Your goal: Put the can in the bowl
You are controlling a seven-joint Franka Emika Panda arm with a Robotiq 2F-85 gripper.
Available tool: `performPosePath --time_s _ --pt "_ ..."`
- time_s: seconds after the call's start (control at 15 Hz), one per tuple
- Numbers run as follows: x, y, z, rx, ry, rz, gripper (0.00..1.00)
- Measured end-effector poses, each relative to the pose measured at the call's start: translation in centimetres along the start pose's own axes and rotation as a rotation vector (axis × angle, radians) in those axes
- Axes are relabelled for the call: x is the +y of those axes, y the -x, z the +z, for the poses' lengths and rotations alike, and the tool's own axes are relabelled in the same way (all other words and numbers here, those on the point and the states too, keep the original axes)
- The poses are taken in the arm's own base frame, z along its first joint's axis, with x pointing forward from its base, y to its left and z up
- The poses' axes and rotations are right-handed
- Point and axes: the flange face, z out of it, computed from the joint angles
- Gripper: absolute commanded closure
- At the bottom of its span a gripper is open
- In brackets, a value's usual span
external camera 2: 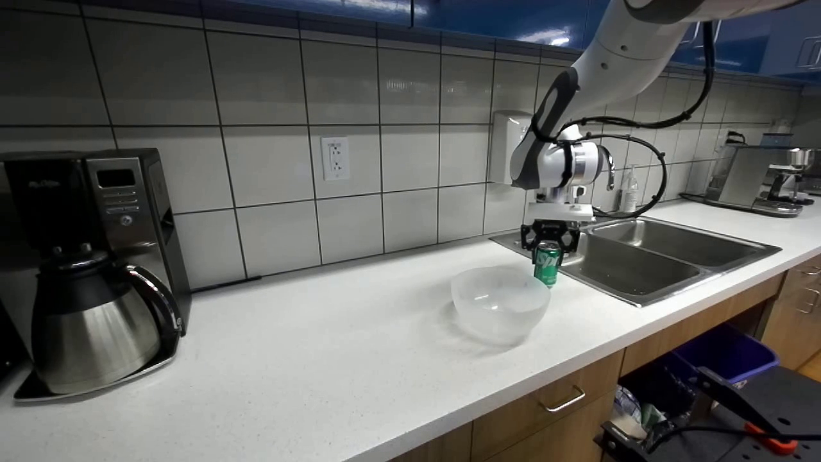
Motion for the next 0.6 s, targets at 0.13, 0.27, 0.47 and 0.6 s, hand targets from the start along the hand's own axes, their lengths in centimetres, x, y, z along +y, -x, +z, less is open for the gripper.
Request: performPosePath --time_s 0.13,0.27,0.47,0.6 --pt "-0.1 -0.2 -0.9 0.001 -0.004 -0.016 0.59" --pt "-0.3 -0.4 -2.1 -0.002 -0.009 -0.034 0.59" --pt "-0.8 -0.6 -4.1 0.007 -0.017 -0.062 0.59" --pt "-1.5 -0.7 -5.7 0.021 -0.022 -0.082 0.59"
